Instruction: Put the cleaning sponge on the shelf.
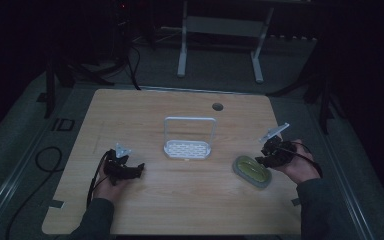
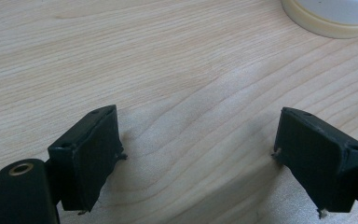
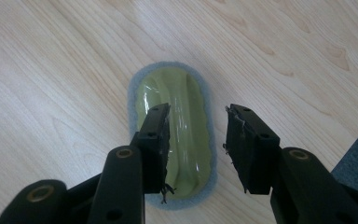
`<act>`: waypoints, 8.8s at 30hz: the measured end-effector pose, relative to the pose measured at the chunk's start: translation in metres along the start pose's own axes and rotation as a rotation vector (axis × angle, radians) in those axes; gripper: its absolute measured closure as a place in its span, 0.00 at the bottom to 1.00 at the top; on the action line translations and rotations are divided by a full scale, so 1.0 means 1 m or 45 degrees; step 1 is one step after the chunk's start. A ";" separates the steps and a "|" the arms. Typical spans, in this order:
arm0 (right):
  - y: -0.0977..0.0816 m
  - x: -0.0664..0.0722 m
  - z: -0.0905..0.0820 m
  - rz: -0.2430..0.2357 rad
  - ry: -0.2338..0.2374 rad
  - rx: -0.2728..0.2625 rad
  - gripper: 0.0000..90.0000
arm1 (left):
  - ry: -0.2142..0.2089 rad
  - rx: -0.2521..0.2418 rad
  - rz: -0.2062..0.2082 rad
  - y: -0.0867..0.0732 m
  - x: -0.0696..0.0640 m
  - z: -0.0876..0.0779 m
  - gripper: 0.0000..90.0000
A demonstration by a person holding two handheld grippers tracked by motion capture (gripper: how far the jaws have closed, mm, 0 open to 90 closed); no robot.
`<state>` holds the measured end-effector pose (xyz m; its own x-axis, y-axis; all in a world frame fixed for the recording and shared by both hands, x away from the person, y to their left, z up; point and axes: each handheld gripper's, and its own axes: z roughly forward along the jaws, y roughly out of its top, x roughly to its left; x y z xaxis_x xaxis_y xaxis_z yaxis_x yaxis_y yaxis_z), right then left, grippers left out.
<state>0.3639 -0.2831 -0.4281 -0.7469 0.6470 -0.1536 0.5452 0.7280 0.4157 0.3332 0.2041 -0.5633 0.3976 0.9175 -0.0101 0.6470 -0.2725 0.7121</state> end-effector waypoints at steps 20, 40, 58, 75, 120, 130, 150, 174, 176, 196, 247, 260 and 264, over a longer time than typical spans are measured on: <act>0.015 0.000 0.011 -0.069 0.060 0.160 0.64 | 0.000 0.000 0.001 0.000 0.000 0.000 0.16; 0.026 -0.002 0.028 -0.118 0.099 0.310 0.66 | 0.000 0.002 0.002 0.000 0.000 0.000 0.16; 0.031 -0.005 0.043 -0.105 0.143 0.414 0.64 | -0.001 0.002 0.002 0.000 0.000 0.000 0.16; 0.035 -0.005 0.058 -0.120 0.171 0.521 0.67 | 0.000 0.001 0.002 0.000 0.000 0.000 0.16; 0.057 0.022 0.049 -0.350 0.114 0.449 0.80 | 0.000 0.001 0.002 0.000 0.000 0.000 0.16; 0.068 0.030 0.045 -0.408 0.111 0.413 0.80 | 0.000 0.001 0.004 0.000 0.000 0.000 0.16; 0.084 0.046 0.035 -0.511 0.095 0.356 0.80 | 0.001 0.000 0.002 0.000 0.000 0.000 0.16; 0.105 0.065 0.031 -0.611 0.086 0.299 0.80 | 0.000 0.000 0.001 0.000 0.000 0.000 0.16; 0.106 0.066 0.031 -0.615 0.089 0.296 0.80 | 0.000 0.001 0.001 0.000 0.000 0.000 0.16; 0.122 0.082 0.032 -0.687 0.092 0.268 0.80 | -0.001 0.000 0.001 0.000 0.000 0.000 0.16; 0.178 0.120 0.040 -0.851 0.086 0.201 0.80 | -0.001 0.003 0.002 0.000 0.000 0.000 0.16; 0.197 0.131 0.047 -0.916 0.026 0.198 0.80 | -0.001 0.002 0.002 0.000 0.000 0.000 0.16; 0.199 0.129 0.052 -0.911 0.002 0.208 0.80 | -0.001 0.002 0.002 0.000 0.000 0.000 0.16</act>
<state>0.3953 -0.0431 -0.4116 -0.9417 0.0009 -0.3364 -0.0261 0.9968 0.0756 0.3332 0.2042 -0.5632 0.3987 0.9170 -0.0097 0.6476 -0.2741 0.7110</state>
